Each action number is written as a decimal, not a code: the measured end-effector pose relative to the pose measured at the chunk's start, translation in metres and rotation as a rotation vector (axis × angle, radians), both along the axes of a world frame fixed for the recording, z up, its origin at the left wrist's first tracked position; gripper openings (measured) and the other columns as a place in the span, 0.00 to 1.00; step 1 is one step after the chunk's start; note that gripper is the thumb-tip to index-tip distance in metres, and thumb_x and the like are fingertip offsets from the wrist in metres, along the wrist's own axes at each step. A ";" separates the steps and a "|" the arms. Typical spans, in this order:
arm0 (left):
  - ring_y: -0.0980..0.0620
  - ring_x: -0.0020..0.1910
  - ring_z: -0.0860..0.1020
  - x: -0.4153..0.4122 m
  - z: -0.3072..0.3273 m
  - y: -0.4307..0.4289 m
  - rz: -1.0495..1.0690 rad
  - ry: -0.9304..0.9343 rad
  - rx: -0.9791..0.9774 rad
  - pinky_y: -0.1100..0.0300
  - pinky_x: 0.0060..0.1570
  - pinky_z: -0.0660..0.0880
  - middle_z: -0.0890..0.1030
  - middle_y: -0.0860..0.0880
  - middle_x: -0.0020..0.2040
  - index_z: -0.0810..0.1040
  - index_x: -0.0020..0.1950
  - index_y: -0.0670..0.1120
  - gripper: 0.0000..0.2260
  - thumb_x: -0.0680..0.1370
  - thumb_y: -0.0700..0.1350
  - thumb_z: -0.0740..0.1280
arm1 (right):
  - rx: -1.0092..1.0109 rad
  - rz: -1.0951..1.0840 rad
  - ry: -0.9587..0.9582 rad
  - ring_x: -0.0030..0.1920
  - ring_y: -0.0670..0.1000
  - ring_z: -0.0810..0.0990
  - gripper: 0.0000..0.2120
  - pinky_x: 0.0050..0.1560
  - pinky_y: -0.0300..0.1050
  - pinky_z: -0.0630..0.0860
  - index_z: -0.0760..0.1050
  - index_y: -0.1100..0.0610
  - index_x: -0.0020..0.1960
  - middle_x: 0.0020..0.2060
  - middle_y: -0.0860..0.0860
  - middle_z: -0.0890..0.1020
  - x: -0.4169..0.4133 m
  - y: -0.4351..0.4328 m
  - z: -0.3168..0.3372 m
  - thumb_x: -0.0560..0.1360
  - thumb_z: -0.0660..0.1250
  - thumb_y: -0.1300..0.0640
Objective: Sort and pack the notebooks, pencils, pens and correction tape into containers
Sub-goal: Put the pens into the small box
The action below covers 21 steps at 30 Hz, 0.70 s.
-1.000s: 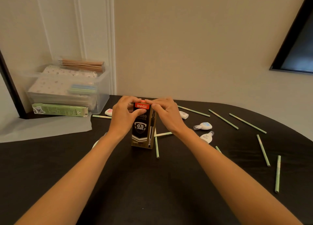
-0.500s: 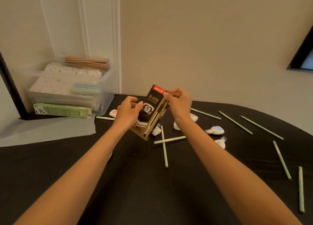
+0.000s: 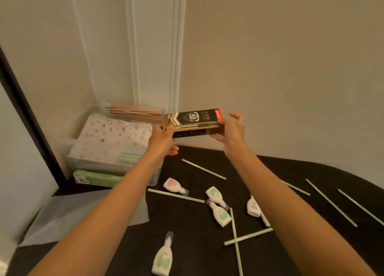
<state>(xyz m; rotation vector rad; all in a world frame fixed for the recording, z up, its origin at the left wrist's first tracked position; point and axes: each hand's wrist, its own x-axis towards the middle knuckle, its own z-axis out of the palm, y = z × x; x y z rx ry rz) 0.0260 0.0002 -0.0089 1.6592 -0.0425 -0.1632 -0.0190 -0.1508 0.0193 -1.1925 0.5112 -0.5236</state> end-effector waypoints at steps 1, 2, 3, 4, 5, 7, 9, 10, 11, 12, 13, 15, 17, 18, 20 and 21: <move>0.53 0.34 0.76 0.009 0.008 0.007 0.010 0.021 0.004 0.65 0.25 0.73 0.77 0.42 0.53 0.65 0.66 0.43 0.15 0.82 0.48 0.56 | -0.025 0.055 0.037 0.50 0.54 0.79 0.22 0.42 0.47 0.80 0.63 0.52 0.67 0.54 0.56 0.75 0.006 0.003 0.008 0.76 0.59 0.68; 0.53 0.37 0.76 0.019 0.021 0.014 0.013 0.053 0.008 0.64 0.28 0.73 0.77 0.43 0.54 0.65 0.67 0.43 0.15 0.81 0.46 0.56 | -0.056 0.121 0.091 0.48 0.53 0.79 0.24 0.43 0.47 0.79 0.62 0.52 0.68 0.53 0.55 0.76 0.014 0.006 0.020 0.76 0.58 0.68; 0.52 0.41 0.76 0.025 0.028 0.020 0.016 0.077 0.015 0.63 0.32 0.73 0.76 0.44 0.53 0.65 0.68 0.43 0.15 0.81 0.45 0.56 | -0.099 0.178 0.141 0.47 0.52 0.78 0.24 0.44 0.46 0.79 0.63 0.51 0.69 0.51 0.54 0.76 0.019 0.009 0.027 0.76 0.58 0.68; 0.51 0.45 0.75 0.035 0.038 0.029 0.029 0.111 0.016 0.62 0.36 0.72 0.75 0.46 0.53 0.65 0.68 0.43 0.15 0.81 0.43 0.56 | -0.142 0.248 0.197 0.46 0.51 0.77 0.24 0.45 0.45 0.78 0.64 0.51 0.68 0.49 0.53 0.75 0.026 0.014 0.040 0.75 0.57 0.68; 0.50 0.48 0.75 0.042 0.043 0.035 0.040 0.140 0.020 0.60 0.40 0.72 0.75 0.46 0.53 0.65 0.67 0.43 0.15 0.81 0.42 0.56 | -0.200 0.311 0.254 0.46 0.50 0.76 0.22 0.45 0.44 0.78 0.66 0.52 0.67 0.48 0.53 0.76 0.031 0.018 0.047 0.75 0.57 0.67; 0.48 0.52 0.74 0.059 0.057 0.051 0.068 0.183 0.060 0.56 0.48 0.71 0.76 0.46 0.55 0.67 0.66 0.43 0.14 0.80 0.41 0.57 | -0.306 0.453 0.369 0.44 0.49 0.76 0.17 0.43 0.41 0.77 0.69 0.53 0.62 0.46 0.53 0.77 0.043 0.029 0.060 0.76 0.58 0.67; 0.46 0.55 0.75 0.076 0.065 0.065 0.123 0.213 0.131 0.54 0.50 0.70 0.77 0.43 0.58 0.70 0.65 0.43 0.16 0.78 0.41 0.58 | -0.359 0.563 0.444 0.41 0.48 0.78 0.16 0.39 0.38 0.76 0.69 0.54 0.61 0.43 0.52 0.78 0.057 0.039 0.063 0.76 0.61 0.66; 0.45 0.54 0.75 0.086 0.069 0.075 0.161 0.223 0.172 0.54 0.49 0.70 0.77 0.43 0.58 0.70 0.65 0.43 0.16 0.78 0.42 0.58 | -0.363 0.602 0.469 0.40 0.48 0.79 0.16 0.39 0.38 0.77 0.69 0.56 0.61 0.42 0.51 0.79 0.068 0.046 0.064 0.75 0.63 0.67; 0.45 0.53 0.76 0.093 0.069 0.084 0.187 0.233 0.223 0.55 0.47 0.71 0.78 0.42 0.57 0.71 0.64 0.43 0.16 0.77 0.43 0.58 | -0.369 0.633 0.484 0.39 0.48 0.80 0.17 0.39 0.39 0.78 0.68 0.57 0.61 0.42 0.52 0.79 0.077 0.053 0.061 0.75 0.64 0.67; 0.44 0.52 0.76 0.100 0.068 0.091 0.208 0.232 0.265 0.55 0.47 0.71 0.79 0.42 0.57 0.72 0.64 0.43 0.18 0.76 0.46 0.58 | -0.382 0.658 0.483 0.39 0.48 0.80 0.17 0.39 0.40 0.79 0.67 0.57 0.60 0.42 0.53 0.79 0.086 0.060 0.058 0.75 0.65 0.68; 0.43 0.53 0.76 0.111 0.067 0.101 0.232 0.220 0.303 0.55 0.50 0.72 0.79 0.42 0.57 0.72 0.64 0.43 0.21 0.73 0.50 0.58 | -0.402 0.679 0.475 0.39 0.49 0.80 0.16 0.37 0.40 0.80 0.67 0.58 0.58 0.42 0.53 0.78 0.098 0.070 0.054 0.74 0.66 0.69; 0.40 0.57 0.75 0.125 0.065 0.117 0.271 0.192 0.366 0.51 0.57 0.73 0.77 0.42 0.59 0.71 0.64 0.42 0.26 0.72 0.56 0.59 | -0.424 0.711 0.437 0.38 0.50 0.79 0.14 0.33 0.41 0.80 0.67 0.57 0.51 0.42 0.53 0.76 0.117 0.086 0.046 0.73 0.66 0.70; 0.38 0.61 0.73 0.142 0.063 0.130 0.306 0.188 0.462 0.52 0.58 0.70 0.74 0.40 0.62 0.68 0.67 0.41 0.23 0.78 0.54 0.58 | -0.433 0.742 0.409 0.39 0.51 0.78 0.15 0.36 0.44 0.79 0.65 0.55 0.45 0.42 0.54 0.76 0.137 0.105 0.037 0.72 0.65 0.72; 0.37 0.63 0.71 0.150 0.060 0.136 0.321 0.199 0.513 0.51 0.58 0.69 0.72 0.38 0.64 0.66 0.68 0.40 0.23 0.79 0.53 0.58 | -0.442 0.748 0.402 0.40 0.53 0.78 0.15 0.37 0.45 0.78 0.64 0.55 0.43 0.43 0.55 0.76 0.144 0.113 0.032 0.73 0.65 0.72; 0.36 0.63 0.71 0.156 0.057 0.142 0.325 0.203 0.567 0.49 0.57 0.69 0.71 0.36 0.65 0.63 0.68 0.37 0.24 0.79 0.52 0.57 | -0.462 0.736 0.392 0.48 0.56 0.78 0.14 0.38 0.45 0.78 0.64 0.57 0.45 0.47 0.56 0.75 0.153 0.123 0.024 0.73 0.65 0.72; 0.36 0.62 0.71 0.165 0.049 0.150 0.327 0.198 0.592 0.49 0.56 0.69 0.72 0.35 0.64 0.63 0.68 0.37 0.23 0.79 0.52 0.57 | -0.460 0.744 0.395 0.51 0.58 0.78 0.14 0.39 0.47 0.79 0.63 0.58 0.46 0.49 0.57 0.74 0.163 0.132 0.015 0.72 0.66 0.72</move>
